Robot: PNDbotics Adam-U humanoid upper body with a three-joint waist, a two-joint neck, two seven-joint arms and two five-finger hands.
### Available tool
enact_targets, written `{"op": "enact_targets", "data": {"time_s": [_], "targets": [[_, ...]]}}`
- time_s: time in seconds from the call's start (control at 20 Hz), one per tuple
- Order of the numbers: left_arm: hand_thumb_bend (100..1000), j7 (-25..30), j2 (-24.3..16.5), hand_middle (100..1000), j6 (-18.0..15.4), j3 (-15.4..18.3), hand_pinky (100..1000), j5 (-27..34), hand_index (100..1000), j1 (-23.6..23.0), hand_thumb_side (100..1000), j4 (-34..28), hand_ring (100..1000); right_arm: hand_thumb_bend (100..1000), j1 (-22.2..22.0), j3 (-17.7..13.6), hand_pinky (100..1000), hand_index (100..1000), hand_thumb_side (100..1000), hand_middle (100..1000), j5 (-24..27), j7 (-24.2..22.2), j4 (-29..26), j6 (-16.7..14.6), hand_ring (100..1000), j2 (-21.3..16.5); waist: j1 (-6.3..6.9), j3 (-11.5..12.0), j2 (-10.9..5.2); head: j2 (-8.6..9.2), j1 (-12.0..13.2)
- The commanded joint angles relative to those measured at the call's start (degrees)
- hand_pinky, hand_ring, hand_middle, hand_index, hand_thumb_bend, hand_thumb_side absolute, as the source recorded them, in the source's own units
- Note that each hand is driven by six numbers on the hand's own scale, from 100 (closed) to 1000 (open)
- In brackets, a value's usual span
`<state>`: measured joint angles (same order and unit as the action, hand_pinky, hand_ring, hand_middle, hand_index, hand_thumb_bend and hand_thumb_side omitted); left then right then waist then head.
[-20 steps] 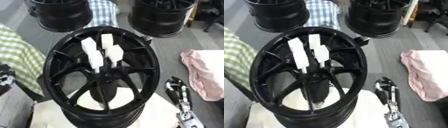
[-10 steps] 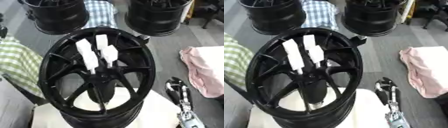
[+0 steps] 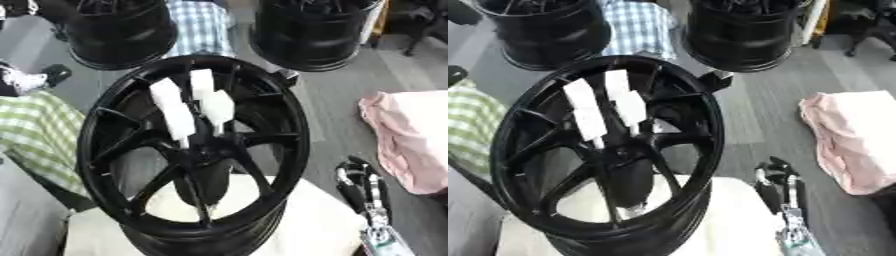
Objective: Pull the pin out of the wheel hub.
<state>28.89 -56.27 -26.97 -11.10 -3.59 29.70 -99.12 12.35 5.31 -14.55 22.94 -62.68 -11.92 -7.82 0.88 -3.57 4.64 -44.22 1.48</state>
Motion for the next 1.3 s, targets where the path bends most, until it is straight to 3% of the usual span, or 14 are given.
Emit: {"op": "enact_targets", "data": {"time_s": [0.05, 0.3, 0.6, 0.75, 0.9, 1.3], "targets": [[326, 2.75, -4.24, 780, -2.26, -3.80, 813, 0.00, 870, 2.27, 422, -0.69, 804, 100, 0.61, 0.05, 753, 818, 523, 670, -0.44, -0.23, -0.49, -0.11, 612, -0.57, -0.02, -0.05, -1.05, 0.15, 0.14], [304, 6.96, -0.95, 784, -3.40, -10.65, 806, -3.84, 880, 7.28, 436, 4.94, 801, 100, 0.34, -0.06, 753, 818, 524, 670, -0.44, -0.18, -0.36, -0.09, 612, -0.64, -0.01, 0.34, -1.35, 0.12, -0.26], [259, 12.29, 5.47, 800, -2.45, -18.32, 816, -8.31, 885, 15.00, 404, 13.37, 776, 100, 0.00, -0.30, 753, 819, 525, 671, -0.30, 0.01, -0.27, -0.03, 613, -0.65, -0.18, 1.05, -1.65, 0.10, -1.30], [272, 15.40, 8.20, 826, -3.34, -18.52, 834, -9.77, 898, 17.82, 390, 16.66, 799, 100, -0.07, -0.35, 753, 819, 525, 671, -0.28, 0.06, -0.22, -0.02, 613, -0.60, -0.23, 1.20, -1.75, 0.10, -1.65], [282, 22.09, 10.10, 851, -3.79, -16.31, 854, -9.03, 906, 20.06, 375, 18.12, 824, 100, -0.15, -0.37, 753, 819, 525, 671, -0.27, 0.08, -0.21, -0.04, 613, -0.55, -0.26, 1.28, -1.81, 0.10, -1.82], [323, 23.07, 12.37, 879, -7.91, -17.31, 881, -12.48, 914, 22.37, 349, 20.73, 858, 100, -0.10, -0.24, 753, 818, 525, 671, -0.47, -0.06, -0.33, -0.16, 613, -0.56, -0.01, 0.98, -1.76, 0.10, -1.69]]}}
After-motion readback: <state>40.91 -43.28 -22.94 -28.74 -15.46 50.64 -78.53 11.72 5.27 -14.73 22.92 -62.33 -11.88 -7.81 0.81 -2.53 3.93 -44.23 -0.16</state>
